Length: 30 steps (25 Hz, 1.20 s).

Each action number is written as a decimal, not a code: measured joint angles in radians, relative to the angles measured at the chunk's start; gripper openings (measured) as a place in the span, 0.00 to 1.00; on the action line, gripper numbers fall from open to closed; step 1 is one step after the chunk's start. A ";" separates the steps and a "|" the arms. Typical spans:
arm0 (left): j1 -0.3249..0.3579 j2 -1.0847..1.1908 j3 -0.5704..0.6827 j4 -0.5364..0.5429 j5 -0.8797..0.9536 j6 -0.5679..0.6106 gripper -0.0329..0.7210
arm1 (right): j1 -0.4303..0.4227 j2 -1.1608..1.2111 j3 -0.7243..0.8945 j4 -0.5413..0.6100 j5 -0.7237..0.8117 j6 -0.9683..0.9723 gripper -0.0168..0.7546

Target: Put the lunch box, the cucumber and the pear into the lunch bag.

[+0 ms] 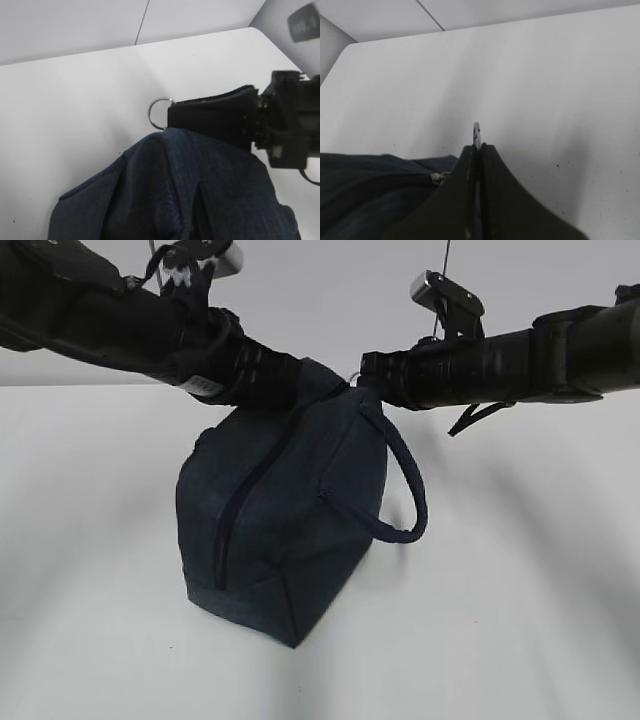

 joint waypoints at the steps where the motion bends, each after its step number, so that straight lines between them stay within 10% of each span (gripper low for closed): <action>1: 0.001 -0.010 0.000 0.003 -0.001 0.000 0.06 | -0.002 0.013 0.000 0.002 0.004 0.007 0.03; 11: 0.007 -0.036 0.001 0.027 -0.004 0.000 0.06 | -0.011 0.065 -0.009 0.011 0.089 0.024 0.05; 20: 0.028 -0.038 -0.006 0.020 0.059 0.000 0.54 | -0.083 0.026 -0.045 -0.038 0.224 0.014 0.73; 25: 0.098 -0.059 -0.007 0.115 0.214 -0.036 0.55 | -0.131 -0.076 -0.046 -0.216 0.314 0.068 0.76; 30: 0.112 -0.155 -0.007 0.427 0.310 -0.228 0.48 | -0.131 -0.217 -0.046 -0.637 0.351 0.379 0.68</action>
